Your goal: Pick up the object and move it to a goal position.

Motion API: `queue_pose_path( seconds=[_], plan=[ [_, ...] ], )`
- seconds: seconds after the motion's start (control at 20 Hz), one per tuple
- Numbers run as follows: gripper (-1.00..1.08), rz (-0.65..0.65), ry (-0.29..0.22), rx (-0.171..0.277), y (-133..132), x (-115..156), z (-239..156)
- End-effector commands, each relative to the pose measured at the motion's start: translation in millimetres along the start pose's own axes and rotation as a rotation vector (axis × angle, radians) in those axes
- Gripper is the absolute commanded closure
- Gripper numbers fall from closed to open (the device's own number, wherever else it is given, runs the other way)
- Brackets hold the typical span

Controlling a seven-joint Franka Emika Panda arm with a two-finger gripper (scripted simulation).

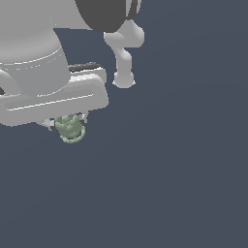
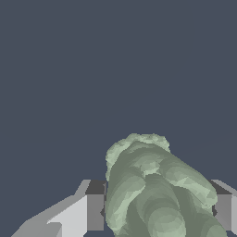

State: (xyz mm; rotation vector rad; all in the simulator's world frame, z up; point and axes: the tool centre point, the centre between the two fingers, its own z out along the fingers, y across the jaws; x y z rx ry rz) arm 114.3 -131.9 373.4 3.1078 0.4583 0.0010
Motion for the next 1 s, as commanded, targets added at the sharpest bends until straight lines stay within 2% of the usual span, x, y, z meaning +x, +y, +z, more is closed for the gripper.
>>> queue_pose_path(
  seconds=[0.0, 0.95],
  plan=[
    [1.08, 0.0, 0.0, 0.0, 1.5, 2.3, -6.7],
    [1.08, 0.0, 0.0, 0.0, 5.3, 8.3, -21.2]
  ],
)
